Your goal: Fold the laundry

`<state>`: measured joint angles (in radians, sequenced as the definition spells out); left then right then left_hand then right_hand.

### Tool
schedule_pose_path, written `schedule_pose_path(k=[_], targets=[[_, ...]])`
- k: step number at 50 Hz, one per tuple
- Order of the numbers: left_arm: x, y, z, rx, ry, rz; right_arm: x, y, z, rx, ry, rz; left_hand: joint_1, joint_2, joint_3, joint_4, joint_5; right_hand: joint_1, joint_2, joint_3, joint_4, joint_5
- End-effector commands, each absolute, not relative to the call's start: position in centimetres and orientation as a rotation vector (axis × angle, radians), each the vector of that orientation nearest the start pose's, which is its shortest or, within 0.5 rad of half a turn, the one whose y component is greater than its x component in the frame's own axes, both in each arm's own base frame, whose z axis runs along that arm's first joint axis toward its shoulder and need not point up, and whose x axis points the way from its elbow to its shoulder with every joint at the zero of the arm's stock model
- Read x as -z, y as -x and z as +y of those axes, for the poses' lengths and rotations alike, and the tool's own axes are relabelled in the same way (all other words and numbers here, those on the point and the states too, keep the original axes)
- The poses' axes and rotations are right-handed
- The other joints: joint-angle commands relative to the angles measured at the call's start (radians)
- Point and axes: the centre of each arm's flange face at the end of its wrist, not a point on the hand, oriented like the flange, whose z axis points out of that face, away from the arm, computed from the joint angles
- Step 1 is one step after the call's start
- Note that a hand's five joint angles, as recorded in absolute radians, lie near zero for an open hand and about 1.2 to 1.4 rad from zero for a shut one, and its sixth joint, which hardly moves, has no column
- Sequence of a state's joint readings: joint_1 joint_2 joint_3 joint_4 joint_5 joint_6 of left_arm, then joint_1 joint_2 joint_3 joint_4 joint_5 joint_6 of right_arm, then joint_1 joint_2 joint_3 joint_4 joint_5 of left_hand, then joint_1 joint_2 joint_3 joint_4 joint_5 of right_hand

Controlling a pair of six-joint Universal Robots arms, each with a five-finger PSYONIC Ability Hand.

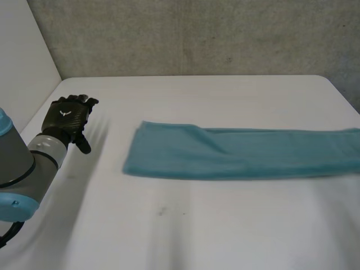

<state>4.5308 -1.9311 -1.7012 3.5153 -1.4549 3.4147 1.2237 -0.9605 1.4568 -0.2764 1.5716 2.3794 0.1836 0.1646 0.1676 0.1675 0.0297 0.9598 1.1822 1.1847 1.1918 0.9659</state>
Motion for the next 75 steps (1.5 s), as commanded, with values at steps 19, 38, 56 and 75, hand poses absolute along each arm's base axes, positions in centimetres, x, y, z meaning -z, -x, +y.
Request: schedule_pose_path(k=[19, 38, 56, 75], targets=[[-19.7, 20.2, -31.5, 2.143, -0.647, 2.239, -26.3, -31.6, -33.5, -2.203, -1.107, -1.569, -0.009, 0.010, 0.007, 0.007, -0.030, 0.436, 0.214, 0.212, 0.204, 0.256], [-19.6, 20.6, -31.2, 2.148, -0.667, 2.244, -12.8, -44.9, -20.4, -2.160, -1.814, -1.620, -0.009, 0.010, 0.007, 0.007, -0.030, -0.117, -0.340, -0.342, -0.349, -0.298], [-21.4, 33.8, -28.1, 2.487, -1.038, 2.175, -22.3, -29.8, -27.0, -2.151, -0.882, -2.261, -0.009, 0.010, 0.007, 0.007, -0.030, -0.785, -1.008, -1.010, -1.017, -0.966], [-16.3, 36.1, -28.0, 2.360, -1.128, 2.306, -13.8, -20.3, -29.4, -1.889, -0.655, -2.562, 0.003, 0.022, 0.019, 0.020, -0.017, 0.066, -0.157, -0.159, -0.166, -0.115]])
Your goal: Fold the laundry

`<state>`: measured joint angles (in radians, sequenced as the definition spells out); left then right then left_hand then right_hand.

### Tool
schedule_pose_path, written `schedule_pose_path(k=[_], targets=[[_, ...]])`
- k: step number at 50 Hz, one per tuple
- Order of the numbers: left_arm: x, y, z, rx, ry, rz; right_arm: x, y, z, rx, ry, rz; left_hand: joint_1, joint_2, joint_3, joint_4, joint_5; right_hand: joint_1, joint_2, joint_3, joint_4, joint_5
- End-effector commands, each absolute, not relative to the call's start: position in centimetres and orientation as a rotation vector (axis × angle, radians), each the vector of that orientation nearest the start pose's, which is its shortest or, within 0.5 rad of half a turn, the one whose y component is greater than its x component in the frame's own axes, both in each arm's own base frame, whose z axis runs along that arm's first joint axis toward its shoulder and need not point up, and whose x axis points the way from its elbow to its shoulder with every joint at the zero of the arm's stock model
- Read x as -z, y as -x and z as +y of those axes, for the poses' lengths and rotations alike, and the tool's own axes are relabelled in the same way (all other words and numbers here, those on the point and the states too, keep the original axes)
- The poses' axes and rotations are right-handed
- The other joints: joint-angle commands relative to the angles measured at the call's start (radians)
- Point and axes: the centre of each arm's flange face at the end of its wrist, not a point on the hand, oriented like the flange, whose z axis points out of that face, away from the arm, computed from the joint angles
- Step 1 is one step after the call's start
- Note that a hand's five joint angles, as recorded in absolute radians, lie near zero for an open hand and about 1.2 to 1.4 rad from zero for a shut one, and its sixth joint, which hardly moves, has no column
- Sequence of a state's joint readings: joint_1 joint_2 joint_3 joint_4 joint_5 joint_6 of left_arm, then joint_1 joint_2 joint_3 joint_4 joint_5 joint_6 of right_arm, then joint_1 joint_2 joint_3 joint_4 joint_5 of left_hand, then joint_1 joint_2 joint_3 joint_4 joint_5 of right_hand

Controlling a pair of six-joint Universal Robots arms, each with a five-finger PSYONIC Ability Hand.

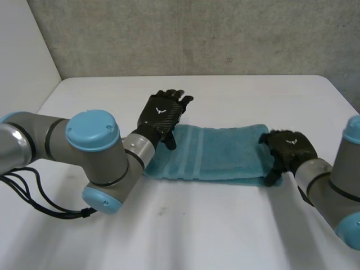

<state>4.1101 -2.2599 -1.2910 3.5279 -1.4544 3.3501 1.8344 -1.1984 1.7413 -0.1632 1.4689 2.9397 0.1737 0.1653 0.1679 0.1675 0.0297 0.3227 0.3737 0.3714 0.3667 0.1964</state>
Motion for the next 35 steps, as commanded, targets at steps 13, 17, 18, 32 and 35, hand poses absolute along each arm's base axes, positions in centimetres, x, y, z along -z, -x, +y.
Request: schedule_pose_path(k=[13, 17, 18, 32, 35], targets=[[-19.6, 30.9, -26.7, 2.255, -0.982, 2.350, -19.5, -21.8, -33.8, 2.043, 0.674, 2.233, 0.002, 0.010, 0.007, 0.008, -0.029, 1.074, 1.023, 1.025, 1.030, 1.025], [-20.5, 28.4, -26.6, 2.233, -0.867, 2.342, -23.5, -26.8, -32.2, 2.059, 0.708, 2.050, 0.002, 0.010, 0.007, 0.008, -0.029, 1.074, 1.023, 1.025, 1.030, 1.025], [-20.7, 27.8, -26.4, 2.226, -0.850, 2.342, -24.5, -29.0, -31.1, 2.030, 0.718, 1.986, 0.002, 0.010, 0.007, 0.008, -0.029, 1.074, 1.023, 1.025, 1.030, 1.025], [-20.2, 24.4, -26.5, 2.146, -0.738, 2.370, -20.5, -40.9, -21.3, 1.626, 0.987, 1.753, 0.001, 0.009, 0.007, 0.007, -0.030, 1.074, 1.023, 1.025, 1.030, 1.025], [-20.1, 24.0, -26.7, 2.135, -0.721, 2.372, -19.6, -41.4, -21.0, 1.592, 1.007, 1.752, 0.001, 0.009, 0.007, 0.007, -0.030, 1.074, 1.023, 1.025, 1.030, 1.025]])
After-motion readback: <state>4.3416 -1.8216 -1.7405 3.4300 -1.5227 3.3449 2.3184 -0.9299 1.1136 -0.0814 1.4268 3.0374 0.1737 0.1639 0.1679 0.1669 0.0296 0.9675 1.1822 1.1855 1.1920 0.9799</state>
